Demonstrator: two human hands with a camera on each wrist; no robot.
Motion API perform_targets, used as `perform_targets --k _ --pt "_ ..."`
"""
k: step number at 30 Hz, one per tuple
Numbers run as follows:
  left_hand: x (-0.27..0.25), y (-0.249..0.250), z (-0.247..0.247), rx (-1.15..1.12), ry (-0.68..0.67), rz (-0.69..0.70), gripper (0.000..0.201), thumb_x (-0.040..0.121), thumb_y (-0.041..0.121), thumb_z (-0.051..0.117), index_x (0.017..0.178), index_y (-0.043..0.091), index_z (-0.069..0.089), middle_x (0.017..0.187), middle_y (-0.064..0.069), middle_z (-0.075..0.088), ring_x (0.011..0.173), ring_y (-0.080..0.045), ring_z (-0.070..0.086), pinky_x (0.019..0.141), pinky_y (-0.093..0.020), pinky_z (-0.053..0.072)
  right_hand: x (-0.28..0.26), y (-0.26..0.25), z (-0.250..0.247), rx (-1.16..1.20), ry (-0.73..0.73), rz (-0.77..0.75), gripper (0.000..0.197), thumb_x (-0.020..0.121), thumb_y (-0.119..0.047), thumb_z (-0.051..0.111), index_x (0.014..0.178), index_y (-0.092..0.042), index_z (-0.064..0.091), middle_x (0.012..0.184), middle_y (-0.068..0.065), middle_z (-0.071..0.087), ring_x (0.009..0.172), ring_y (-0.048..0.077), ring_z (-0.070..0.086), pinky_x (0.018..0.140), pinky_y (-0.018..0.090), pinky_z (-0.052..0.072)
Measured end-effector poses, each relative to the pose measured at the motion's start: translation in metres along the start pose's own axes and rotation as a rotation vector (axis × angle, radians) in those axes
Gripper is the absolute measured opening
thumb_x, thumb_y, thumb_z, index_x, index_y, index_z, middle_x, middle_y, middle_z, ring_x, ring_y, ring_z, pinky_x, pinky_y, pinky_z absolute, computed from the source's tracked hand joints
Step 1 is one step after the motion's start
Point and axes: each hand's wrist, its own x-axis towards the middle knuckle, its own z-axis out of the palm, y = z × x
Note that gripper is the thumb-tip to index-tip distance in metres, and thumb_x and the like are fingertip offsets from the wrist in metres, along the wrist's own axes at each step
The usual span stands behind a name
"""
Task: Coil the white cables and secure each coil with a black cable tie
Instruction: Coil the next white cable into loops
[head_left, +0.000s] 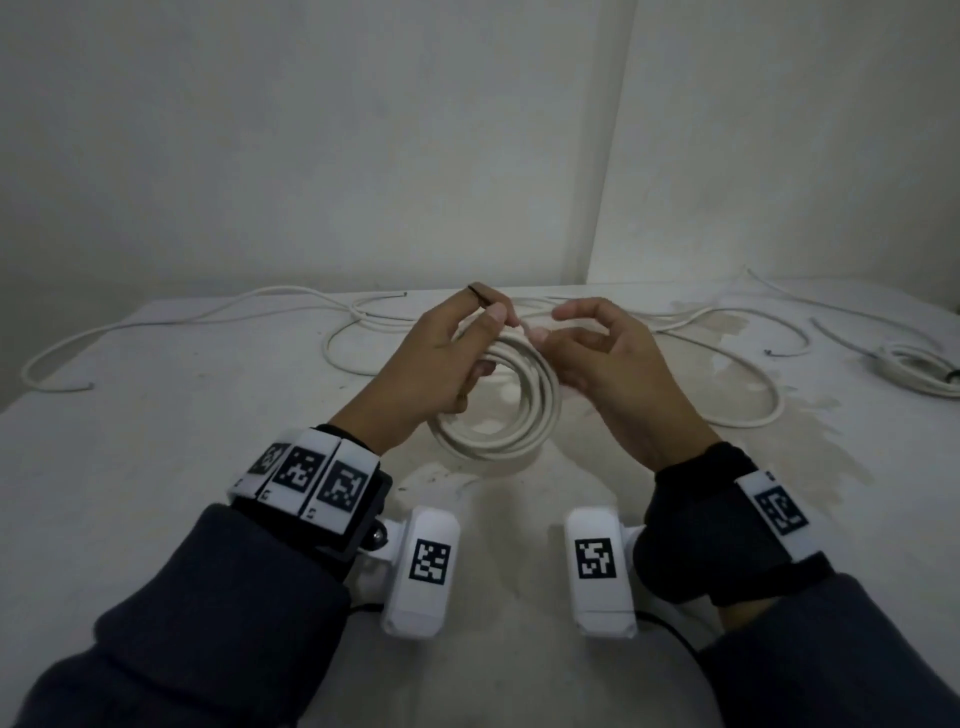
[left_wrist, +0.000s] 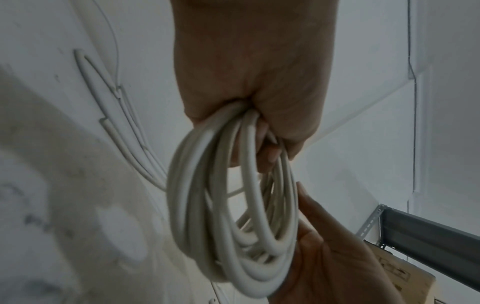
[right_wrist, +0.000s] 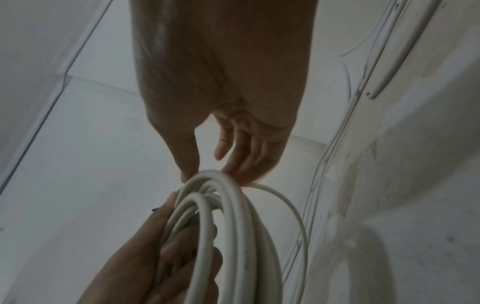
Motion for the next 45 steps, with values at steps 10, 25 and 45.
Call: perform_targets --k 10,25,45 --pt "0.000 0.005 -0.007 0.030 -0.056 0.029 0.024 0.101 0.034 0.040 0.083 0.025 0.053 0.058 -0.004 0.047 0.040 -0.010 0.025 0.042 -0.017 0.019 0.003 -0.004 -0.009 -0.295 0.065 -0.209 0.037 0.092 -0.024 0.063 0.057 -0.013 0.060 0.063 0.007 0.059 0.050 0.000 0.046 0.057 0.016 0.039" --pt "0.008 -0.006 0.006 -0.313 0.677 -0.025 0.024 0.102 0.028 0.036 0.082 0.024 0.049 0.073 -0.001 0.045 0.055 -0.007 0.044 0.038 -0.017 0.026 -0.008 -0.004 0.026 -0.079 -0.198 0.108 0.039 0.099 -0.043 0.043 0.102 -0.013 0.067 0.090 0.008 0.063 0.089 0.019 0.063 0.091 0.040 0.052" --pt "0.003 -0.017 0.017 -0.357 0.189 -0.079 0.019 0.093 0.004 0.054 0.084 0.007 0.070 0.091 -0.009 0.072 0.085 -0.018 0.067 0.082 -0.025 0.055 0.008 0.010 -0.005 0.011 0.342 0.031 0.025 0.100 -0.004 0.036 0.094 -0.014 0.058 0.073 0.001 0.050 0.048 0.006 0.041 0.046 0.019 0.037"
